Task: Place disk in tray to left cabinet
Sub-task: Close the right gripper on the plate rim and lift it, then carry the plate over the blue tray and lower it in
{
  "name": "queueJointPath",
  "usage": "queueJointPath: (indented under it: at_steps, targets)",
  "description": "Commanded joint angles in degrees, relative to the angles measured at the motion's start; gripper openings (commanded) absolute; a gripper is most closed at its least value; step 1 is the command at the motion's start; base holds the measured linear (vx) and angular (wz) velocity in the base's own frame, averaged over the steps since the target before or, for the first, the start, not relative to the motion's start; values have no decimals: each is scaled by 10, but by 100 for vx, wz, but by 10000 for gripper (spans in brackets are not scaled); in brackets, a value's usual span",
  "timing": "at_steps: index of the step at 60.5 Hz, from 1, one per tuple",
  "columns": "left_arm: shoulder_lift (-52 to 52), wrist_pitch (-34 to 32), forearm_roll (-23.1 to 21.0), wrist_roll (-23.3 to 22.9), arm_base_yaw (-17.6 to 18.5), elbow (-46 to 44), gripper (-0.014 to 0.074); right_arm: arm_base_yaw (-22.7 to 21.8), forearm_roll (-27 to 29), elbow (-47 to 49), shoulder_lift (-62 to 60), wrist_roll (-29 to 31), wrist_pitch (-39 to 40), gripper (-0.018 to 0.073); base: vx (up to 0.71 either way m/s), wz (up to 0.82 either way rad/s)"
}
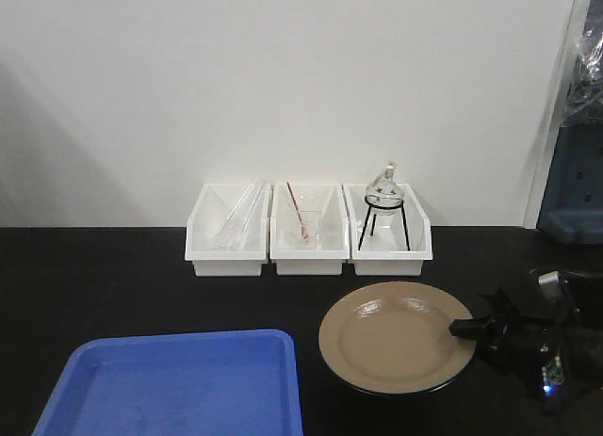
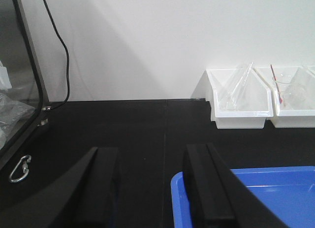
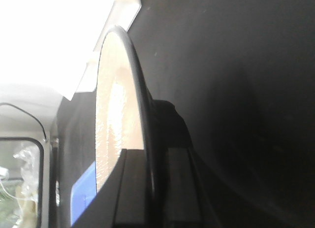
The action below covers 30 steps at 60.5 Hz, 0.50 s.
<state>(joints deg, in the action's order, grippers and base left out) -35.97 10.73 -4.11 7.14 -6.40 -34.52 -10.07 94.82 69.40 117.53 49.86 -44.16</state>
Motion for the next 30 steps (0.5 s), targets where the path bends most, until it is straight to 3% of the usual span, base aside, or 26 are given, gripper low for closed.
queueJointPath:
  at_steps: [1,15,30]
  targets:
    - [-1,-51,-3,-2,4,-20,437,26,65,28,-51,3,-54,-4,0,0]
    - [-1,-50,-3,-2,4,-20,437,125,65,97,-61,-24,-15,-4,0,0]
    - [-1,-50,-3,-2,4,-20,437,256,65,142,-59,-40,119,-4,0,0]
